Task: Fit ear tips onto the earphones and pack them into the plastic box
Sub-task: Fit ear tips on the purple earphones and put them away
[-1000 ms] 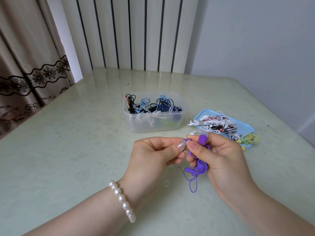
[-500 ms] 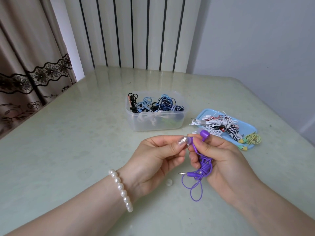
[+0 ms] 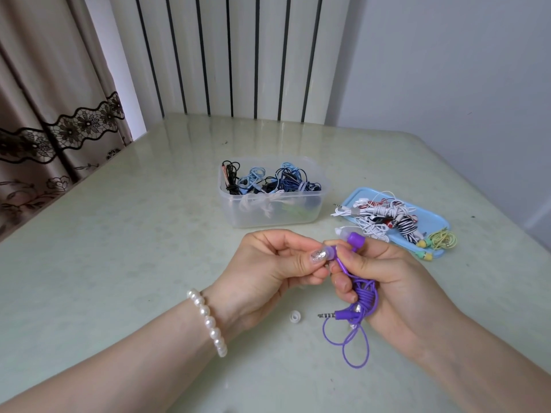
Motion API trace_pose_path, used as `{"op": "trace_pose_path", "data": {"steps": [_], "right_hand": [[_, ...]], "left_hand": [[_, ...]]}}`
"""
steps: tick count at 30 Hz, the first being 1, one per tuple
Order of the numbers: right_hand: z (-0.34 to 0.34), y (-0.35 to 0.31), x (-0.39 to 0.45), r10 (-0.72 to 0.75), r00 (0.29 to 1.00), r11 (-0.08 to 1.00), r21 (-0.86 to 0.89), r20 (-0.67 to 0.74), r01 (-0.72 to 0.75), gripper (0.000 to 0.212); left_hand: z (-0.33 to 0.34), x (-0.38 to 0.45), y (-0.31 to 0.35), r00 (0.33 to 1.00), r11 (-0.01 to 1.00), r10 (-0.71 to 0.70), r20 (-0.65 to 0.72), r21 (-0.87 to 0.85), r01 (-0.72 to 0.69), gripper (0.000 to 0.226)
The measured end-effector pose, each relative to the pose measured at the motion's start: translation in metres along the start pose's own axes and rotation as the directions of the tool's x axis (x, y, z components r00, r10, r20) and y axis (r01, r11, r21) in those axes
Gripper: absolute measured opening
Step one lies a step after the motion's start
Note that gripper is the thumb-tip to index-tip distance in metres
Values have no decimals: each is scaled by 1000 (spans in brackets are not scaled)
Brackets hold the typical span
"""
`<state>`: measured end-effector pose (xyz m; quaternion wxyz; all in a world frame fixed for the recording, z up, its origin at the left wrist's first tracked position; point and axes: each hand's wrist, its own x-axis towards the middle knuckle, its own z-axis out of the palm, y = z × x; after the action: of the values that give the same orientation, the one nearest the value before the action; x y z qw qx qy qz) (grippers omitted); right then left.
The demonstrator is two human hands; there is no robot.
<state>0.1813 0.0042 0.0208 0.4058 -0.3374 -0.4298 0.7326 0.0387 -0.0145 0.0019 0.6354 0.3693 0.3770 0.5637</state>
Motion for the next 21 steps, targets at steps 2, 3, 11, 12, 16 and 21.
{"op": "trace_pose_path", "data": {"steps": [2,3,11,12,16,21], "right_hand": [[0,1,1,-1,1000,1000,-16,-1,1,13],[-1,1,1,-10,1000,1000,-26,-6,10,13],[-7,3,3,-110,990,978,-185,-86,93,19],[-8,4,3,-118,989,970,-226,-94,94,19],[-10,7,7,-137,984,940,-327,-116,92,21],[-7,4,7,-43,998,930,-363,39,54,31]], "left_hand": [[-2,1,1,1000,1000,-24,7,4,24,18],[-2,1,1,999,999,-35,8,2,35,18],[-2,-1,2,1000,995,-3,-11,96,4,22],[-2,-1,0,1000,992,7,-29,123,-3,24],[-3,2,-2,996,993,-15,-86,116,25,27],[-10,7,2,988,990,-53,-146,118,70,28]]}}
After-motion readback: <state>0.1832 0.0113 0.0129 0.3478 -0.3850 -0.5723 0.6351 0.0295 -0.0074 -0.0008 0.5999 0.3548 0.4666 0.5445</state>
